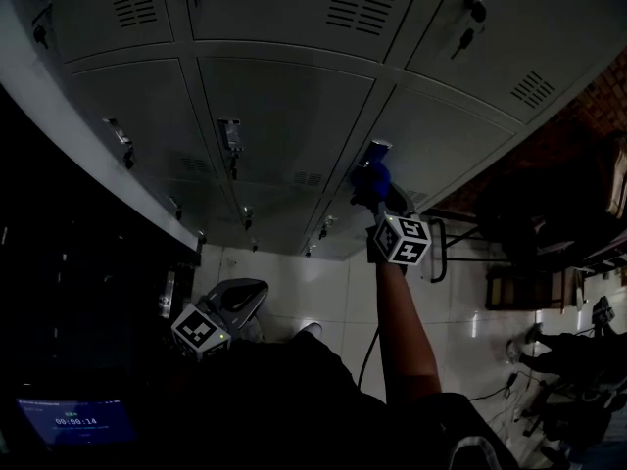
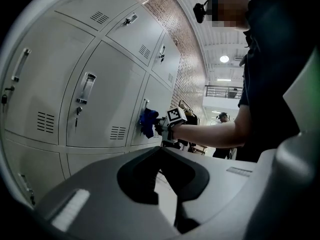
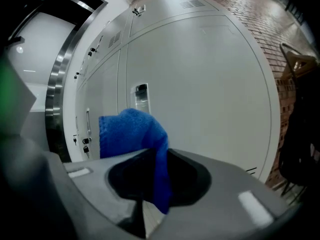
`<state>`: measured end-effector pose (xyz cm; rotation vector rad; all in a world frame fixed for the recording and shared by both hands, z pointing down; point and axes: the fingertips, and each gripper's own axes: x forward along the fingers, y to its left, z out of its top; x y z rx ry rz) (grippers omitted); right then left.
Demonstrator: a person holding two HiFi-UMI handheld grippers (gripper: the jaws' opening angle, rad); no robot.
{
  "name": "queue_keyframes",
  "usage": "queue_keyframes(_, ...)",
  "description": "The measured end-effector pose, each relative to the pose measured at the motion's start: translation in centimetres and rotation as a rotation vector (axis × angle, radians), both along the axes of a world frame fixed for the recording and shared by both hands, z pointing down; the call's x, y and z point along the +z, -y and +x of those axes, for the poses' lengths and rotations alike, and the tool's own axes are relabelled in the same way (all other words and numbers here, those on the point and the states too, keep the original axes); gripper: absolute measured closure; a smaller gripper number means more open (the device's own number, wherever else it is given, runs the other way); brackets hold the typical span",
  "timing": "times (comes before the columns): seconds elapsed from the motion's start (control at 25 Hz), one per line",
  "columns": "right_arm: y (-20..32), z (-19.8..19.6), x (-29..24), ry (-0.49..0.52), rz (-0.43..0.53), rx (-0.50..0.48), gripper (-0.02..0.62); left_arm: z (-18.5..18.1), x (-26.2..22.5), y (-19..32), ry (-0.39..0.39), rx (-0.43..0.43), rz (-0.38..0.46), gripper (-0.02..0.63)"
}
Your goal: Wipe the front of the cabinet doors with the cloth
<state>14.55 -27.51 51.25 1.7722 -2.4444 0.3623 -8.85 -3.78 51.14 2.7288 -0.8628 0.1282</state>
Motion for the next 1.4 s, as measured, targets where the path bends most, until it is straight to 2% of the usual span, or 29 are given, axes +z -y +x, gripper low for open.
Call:
queue_keyframes(0.2, 0.2, 1.6, 0.7, 0.006, -0.015, 0.011, 0.526, 0.8, 0.1, 0.2, 0.007, 0.008, -0.005, 0.606)
queue_keyframes(0.36, 0.0, 4.1, 1.5, -0.010, -0.028, 0.055, 0.526, 1.7, 0.1, 0.5, 0.010, 0.019, -0.010, 0.606)
queue_keyframes(0.92, -0.7, 15.8, 2.7, -0.002, -0.058, 0.240, 0.526, 5.4, 0.5, 1.0, 0.015, 0.072, -0.014, 0.606)
queue_keyframes(1.16, -1.2, 20.2, 3.4, 0.008, -0.070, 0.321, 0.526, 5.8, 1.1, 1.3, 0.029, 0.077, 0.017, 0.606)
queue_keyframes(1.4, -1.4, 21.5, 3.7, 0.007, -0.063, 0.351, 0.526, 5.7, 0.3, 1.1, 0.024, 0.051, -0.008, 0.606)
